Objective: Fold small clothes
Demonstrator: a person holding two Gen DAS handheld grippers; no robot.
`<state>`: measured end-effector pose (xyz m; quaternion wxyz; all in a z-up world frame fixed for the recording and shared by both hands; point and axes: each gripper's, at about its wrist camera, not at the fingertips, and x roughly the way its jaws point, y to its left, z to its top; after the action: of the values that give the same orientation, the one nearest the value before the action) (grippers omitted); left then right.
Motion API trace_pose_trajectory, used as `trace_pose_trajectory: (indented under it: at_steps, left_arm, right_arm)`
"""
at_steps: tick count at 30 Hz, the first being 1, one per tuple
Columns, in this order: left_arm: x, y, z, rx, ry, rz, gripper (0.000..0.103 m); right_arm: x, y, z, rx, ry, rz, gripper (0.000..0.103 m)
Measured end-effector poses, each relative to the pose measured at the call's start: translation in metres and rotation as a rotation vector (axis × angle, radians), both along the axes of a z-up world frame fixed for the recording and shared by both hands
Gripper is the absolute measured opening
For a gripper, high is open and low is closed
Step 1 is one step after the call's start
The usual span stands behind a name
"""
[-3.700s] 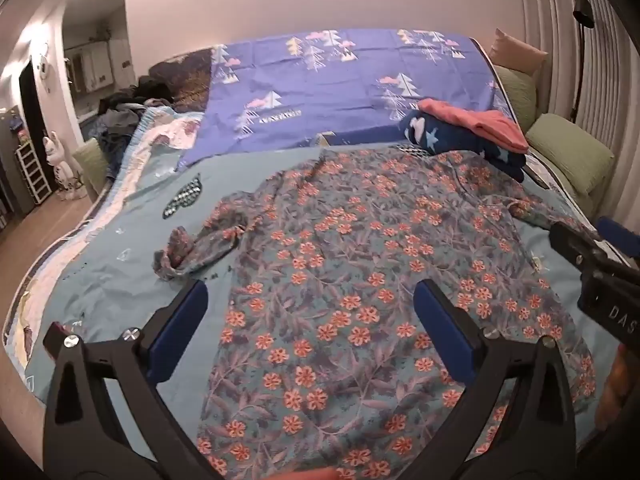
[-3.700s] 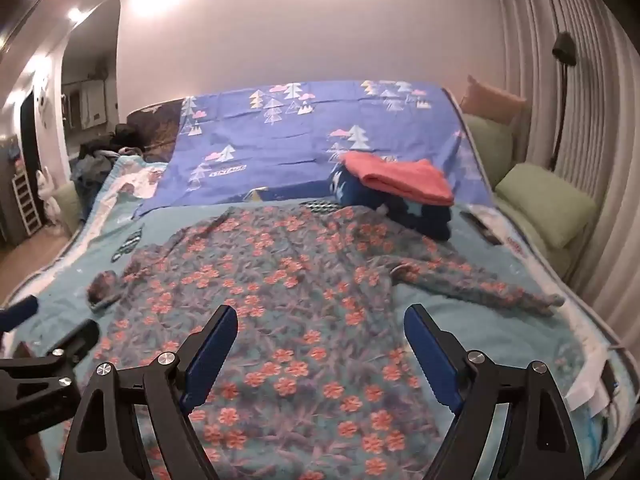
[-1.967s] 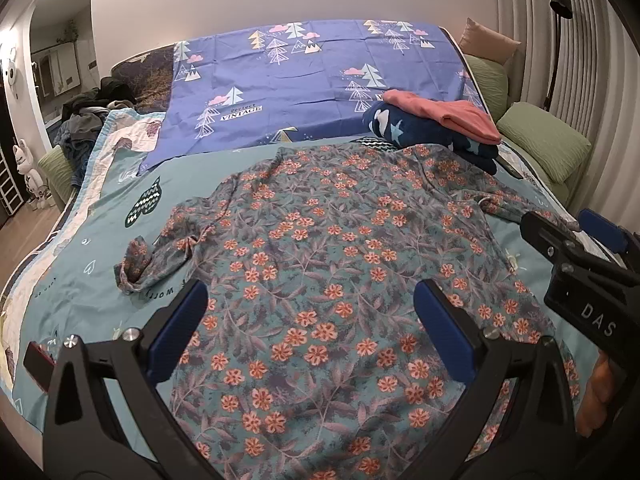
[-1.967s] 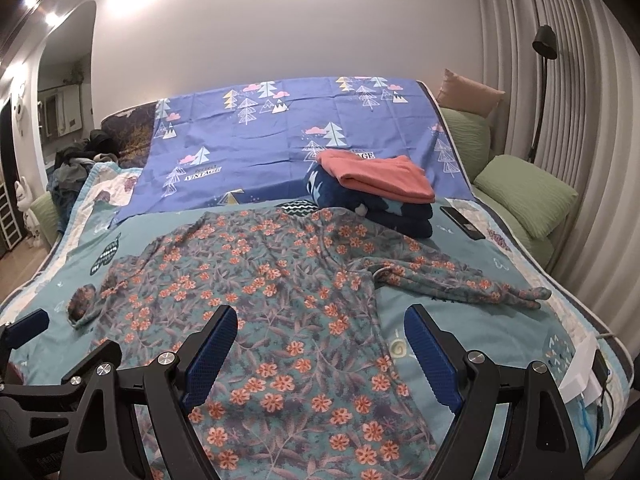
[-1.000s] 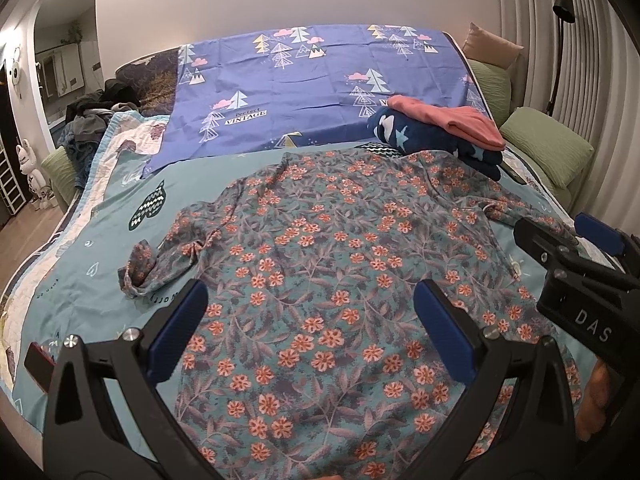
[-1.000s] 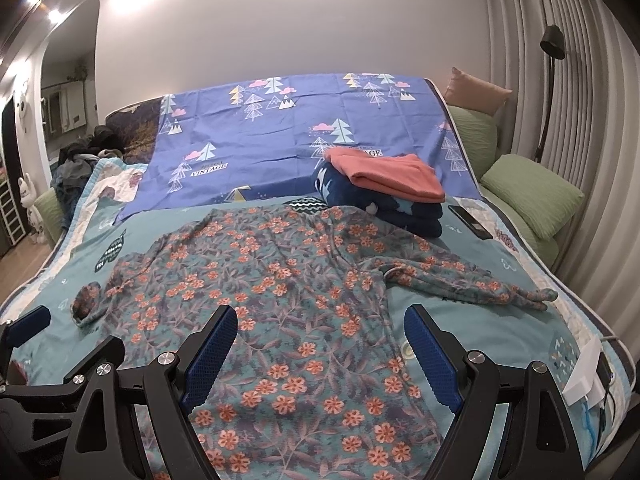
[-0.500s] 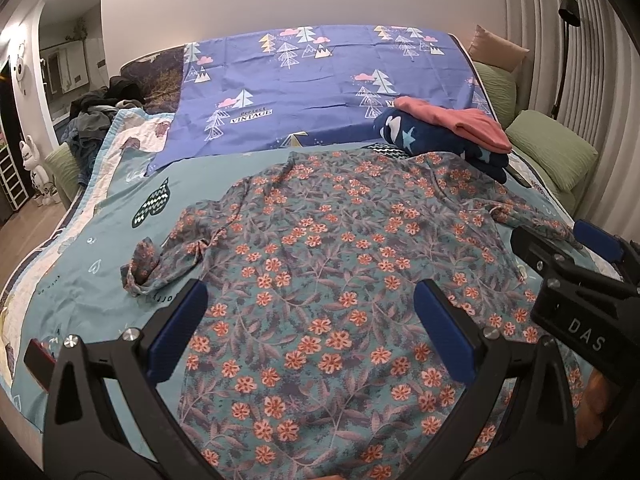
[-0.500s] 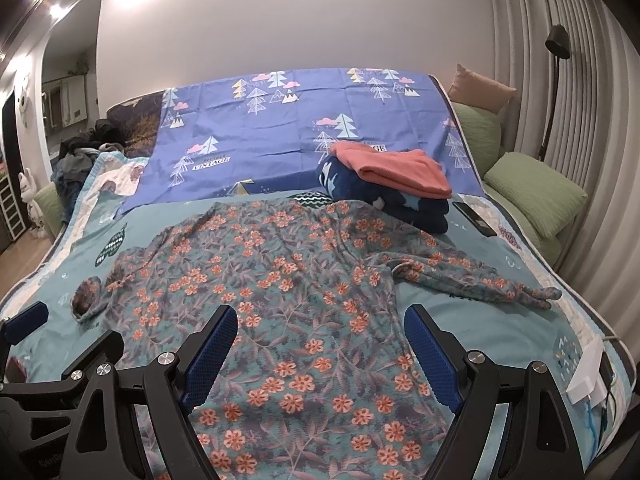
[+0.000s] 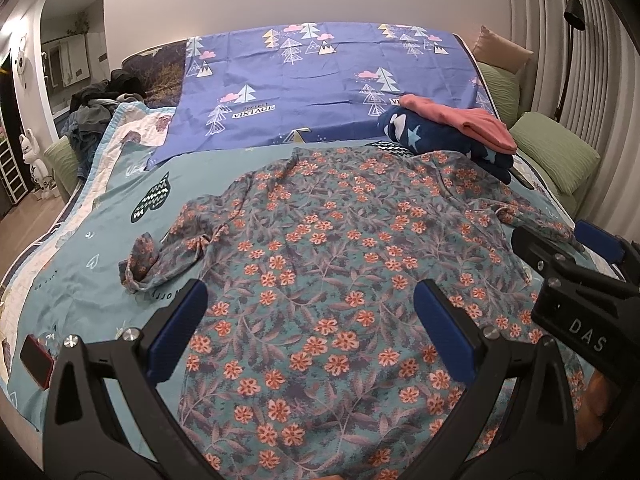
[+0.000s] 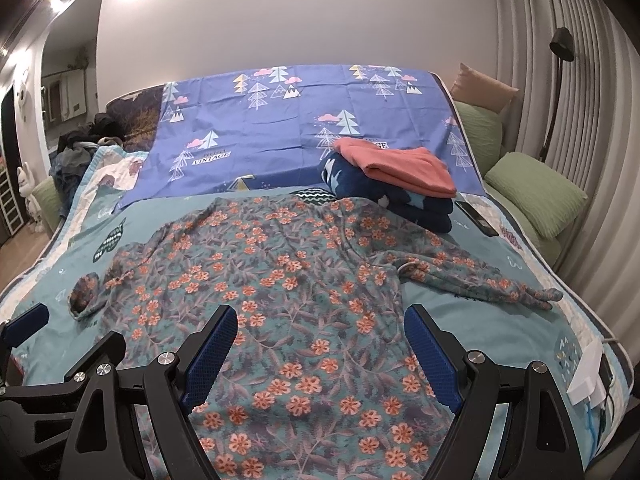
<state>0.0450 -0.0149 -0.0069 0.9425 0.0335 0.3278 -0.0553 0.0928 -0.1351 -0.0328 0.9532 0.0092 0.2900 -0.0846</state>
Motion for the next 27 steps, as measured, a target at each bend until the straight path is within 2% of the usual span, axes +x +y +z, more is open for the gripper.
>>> trace_pose_trajectory:
  at_steps: [10,15,18,20,24,27]
  left_arm:
    - [0.006,0.006,-0.006,-0.014,0.016,0.004,0.102]
    - [0.024,0.036,-0.027,-0.056,0.075,0.052,0.102]
    - [0.044,0.076,-0.042,-0.045,0.101,0.147,0.102]
    - [0.062,0.115,-0.056,-0.029,0.14,0.249,0.099]
    - [0.099,0.187,-0.077,-0.105,0.211,0.411,0.098]
    - [0.133,0.222,-0.087,-0.136,0.225,0.472,0.098]
  right_arm:
    - [0.006,0.002,-0.003,-0.005,0.014,0.01,0.087]
    - [0.016,0.003,-0.007,-0.009,0.046,0.03,0.087]
    - [0.022,0.003,-0.01,-0.014,0.066,0.042,0.087]
    - [0.028,0.003,-0.013,-0.011,0.083,0.054,0.087]
    - [0.04,0.007,-0.019,-0.04,0.108,0.066,0.087]
    - [0.05,0.012,-0.027,-0.059,0.133,0.074,0.087]
